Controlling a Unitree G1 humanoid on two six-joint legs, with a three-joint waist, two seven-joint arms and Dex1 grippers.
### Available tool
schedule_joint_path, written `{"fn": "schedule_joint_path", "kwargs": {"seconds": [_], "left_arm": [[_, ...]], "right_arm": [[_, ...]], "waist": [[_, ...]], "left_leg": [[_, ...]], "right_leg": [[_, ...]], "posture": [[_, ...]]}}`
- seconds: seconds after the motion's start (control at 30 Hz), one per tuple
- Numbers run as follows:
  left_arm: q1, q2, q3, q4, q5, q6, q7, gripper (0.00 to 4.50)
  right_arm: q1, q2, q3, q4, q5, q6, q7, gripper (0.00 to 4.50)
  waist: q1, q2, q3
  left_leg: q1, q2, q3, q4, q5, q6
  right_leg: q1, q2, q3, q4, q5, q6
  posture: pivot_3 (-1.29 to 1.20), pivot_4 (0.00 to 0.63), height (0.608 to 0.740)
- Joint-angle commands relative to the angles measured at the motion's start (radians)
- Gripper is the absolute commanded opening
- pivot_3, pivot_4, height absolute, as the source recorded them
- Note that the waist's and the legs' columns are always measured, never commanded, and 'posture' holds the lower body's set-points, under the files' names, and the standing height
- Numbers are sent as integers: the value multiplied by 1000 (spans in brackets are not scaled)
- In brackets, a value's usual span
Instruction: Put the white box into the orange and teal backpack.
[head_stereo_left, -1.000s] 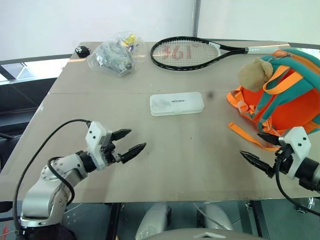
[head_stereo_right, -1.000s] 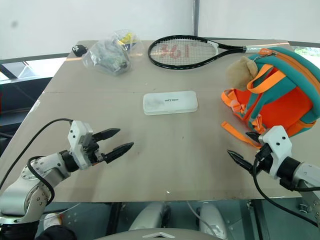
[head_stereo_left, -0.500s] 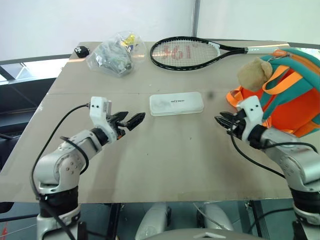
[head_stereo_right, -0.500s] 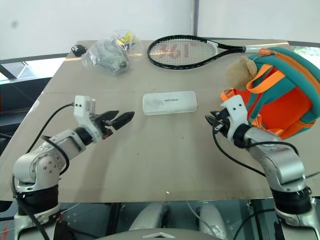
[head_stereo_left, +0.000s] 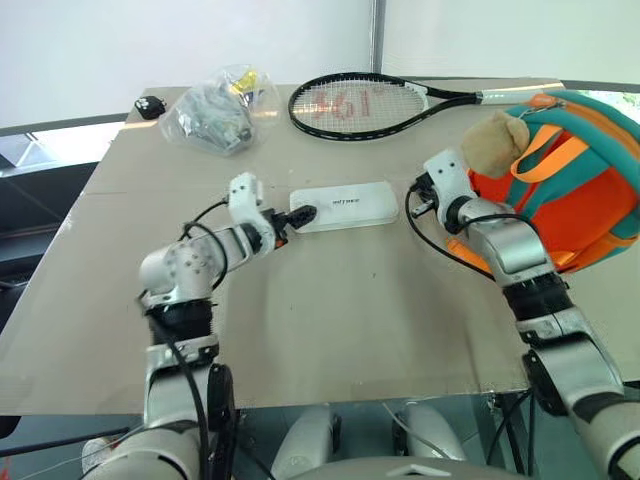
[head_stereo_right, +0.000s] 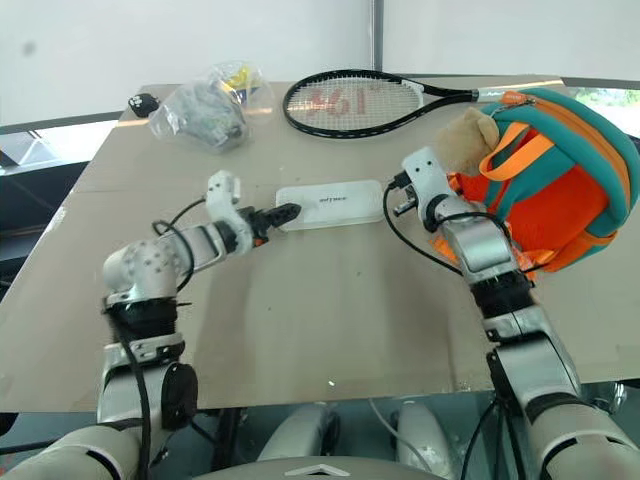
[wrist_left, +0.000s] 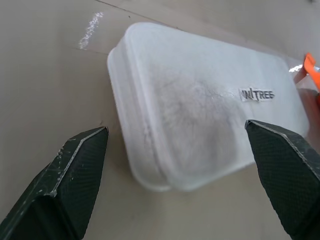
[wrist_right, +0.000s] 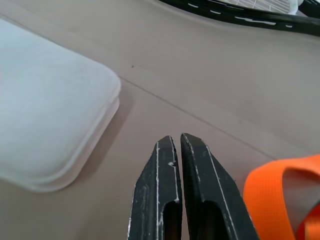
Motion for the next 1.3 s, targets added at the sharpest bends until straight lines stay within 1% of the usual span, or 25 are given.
{"fn": "schedule_joint_path", "kwargs": {"seconds": [0.03,0.1,0.17,0.37,0.4,0.43,0.5,0.53,0.57,0.6,0.63,0.73,0.9,1.07,1.2,1.3], "left_arm": [[-26,-3,-47,117,72,-77,-59,4500],[-31,-9,-57,160,90,-101,-85,4500],[-34,-22,-30,181,70,-97,-105,4500],[-22,-34,47,131,-20,-10,-182,4500],[-16,-37,62,116,-33,8,-182,4097],[-12,-39,74,105,-42,22,-182,3967],[8,-37,79,70,-48,41,-180,3438],[18,-38,84,52,-54,52,-179,2929],[25,-40,88,39,-58,62,-177,2513],[34,-43,96,23,-67,74,-174,2301],[48,-44,102,-1,-80,93,-171,1967],[102,-51,133,-96,-140,170,-150,1424],[264,-65,193,-307,-275,333,-111,1144],[388,-71,242,-446,-391,438,-78,1019],[428,-62,230,-495,-426,439,-74,981],[413,-85,208,-481,-403,382,-50,980]], "right_arm": [[-57,38,21,144,-46,-131,43,34],[-77,68,20,204,-43,-199,99,34],[-85,87,24,229,-44,-238,159,34],[-52,96,17,199,-58,-299,243,34],[-42,93,14,182,-57,-297,253,0],[-35,92,12,171,-57,-294,260,0],[-15,85,10,131,-60,-288,274,0],[-2,80,10,107,-61,-283,281,0],[8,77,10,88,-63,-278,287,0],[20,73,10,63,-63,-271,294,0],[40,66,10,26,-61,-256,303,0],[114,41,8,-115,-51,-195,323,0],[262,-7,-2,-387,-31,-65,337,0],[335,-34,0,-544,-15,21,355,0],[352,-46,14,-584,-1,48,379,0],[355,-52,24,-583,0,48,388,0]], "waist": [[-2,0,0],[-1,0,0],[-2,0,0],[-23,1,0],[-23,1,0],[-23,1,0],[-23,1,0],[-23,1,0],[-22,1,0],[-20,0,0],[-19,0,0],[-17,0,0],[-15,0,-1],[-3,0,0],[3,0,-1],[6,0,-1]], "left_leg": [[0,0,0,0,0,0],[-1,0,0,2,0,0],[-1,0,-1,3,0,0],[-1,0,-3,3,0,0],[-1,0,-3,3,0,0],[-1,0,-3,4,0,0],[-2,0,-3,4,0,0],[-3,0,-3,4,0,0],[-3,0,-3,4,0,0],[-4,0,-3,5,0,0],[-5,0,-4,5,0,0],[-5,-1,-5,5,0,0],[-5,-1,-5,3,0,0],[-4,-1,-5,2,0,0],[-1,-1,-5,1,0,0],[0,-1,-5,-2,0,0]], "right_leg": [[0,0,0,0,0,0],[0,-1,0,0,0,0],[0,-1,0,0,0,0],[0,-1,1,1,0,0],[0,-1,1,1,0,0],[0,-1,1,1,0,0],[-1,-1,1,0,0,0],[-1,-1,1,0,0,0],[-2,-1,1,0,0,0],[-2,-1,1,1,0,0],[-2,-2,0,0,0,0],[-2,-3,-1,0,0,0],[-2,-3,0,0,0,0],[-1,-3,0,0,0,0],[-1,-2,2,0,0,0],[-1,-2,2,0,0,0]], "posture": [[0,150,740],[0,150,740],[0,150,740],[0,150,740],[0,150,740],[0,150,740],[0,150,740],[0,150,740],[0,150,740],[0,150,740],[0,150,740],[0,150,740],[0,150,740],[0,150,740],[0,150,740],[0,150,740]]}}
